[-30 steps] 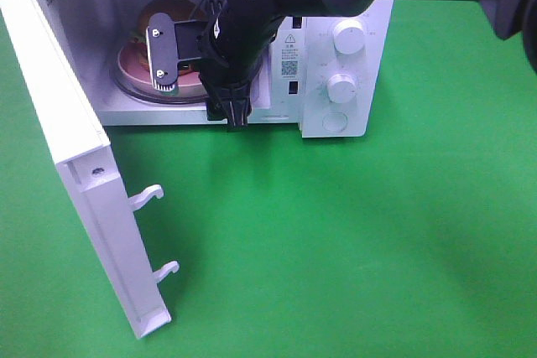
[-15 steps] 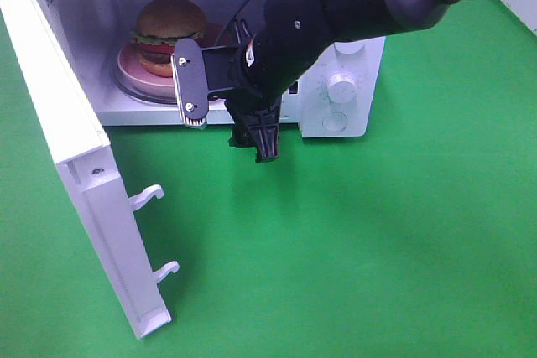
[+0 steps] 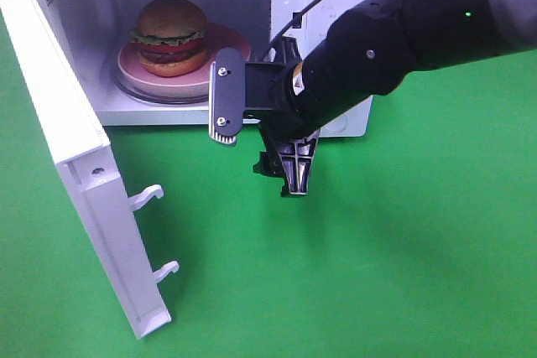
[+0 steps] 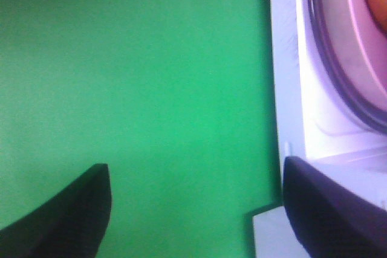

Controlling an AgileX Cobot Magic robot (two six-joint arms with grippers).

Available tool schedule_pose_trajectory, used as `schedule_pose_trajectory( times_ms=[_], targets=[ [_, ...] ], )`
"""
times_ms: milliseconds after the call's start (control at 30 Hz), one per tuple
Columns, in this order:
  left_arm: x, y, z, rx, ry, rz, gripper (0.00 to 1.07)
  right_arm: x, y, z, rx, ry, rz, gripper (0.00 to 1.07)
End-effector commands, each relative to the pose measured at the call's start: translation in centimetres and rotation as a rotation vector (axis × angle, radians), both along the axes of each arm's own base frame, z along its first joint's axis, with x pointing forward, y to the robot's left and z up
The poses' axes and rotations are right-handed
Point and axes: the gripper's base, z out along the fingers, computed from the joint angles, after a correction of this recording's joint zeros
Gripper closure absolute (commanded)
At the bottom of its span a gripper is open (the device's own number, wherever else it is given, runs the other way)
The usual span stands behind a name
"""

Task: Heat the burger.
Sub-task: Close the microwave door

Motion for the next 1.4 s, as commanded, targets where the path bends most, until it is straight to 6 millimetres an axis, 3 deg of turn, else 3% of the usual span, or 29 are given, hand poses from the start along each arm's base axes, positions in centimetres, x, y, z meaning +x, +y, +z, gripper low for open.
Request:
schedule_pose_trajectory(
  times_ms=[33,300,667,900,1400],
  targets=[
    [-0.2,0.0,0.1,0.002,-0.024,0.002,0.07,-1.2,-0.8,0.6,0.075,0.023,-0.095,0.31],
    [-0.2,0.0,0.1,0.002,-0.024,0.002,0.07,-4.2,-3.3,1.4,0.240,0.148,-0.393,0.31],
    [-0.2,0.0,0.1,0.002,-0.024,0.002,0.07,-7.6,-6.1,3.4,0.393,0.219,-0.605,0.31],
    [-0.2,0.0,0.1,0.002,-0.024,0.002,0.07,-9.5,-8.0,5.2,0.353,0.269,-0.711,0.31],
    [-0.2,0.0,0.1,0.002,-0.024,0.002,0.07,-12.4,-10.8,6.9,0.192,0.335,-0.792,0.31]
  ],
)
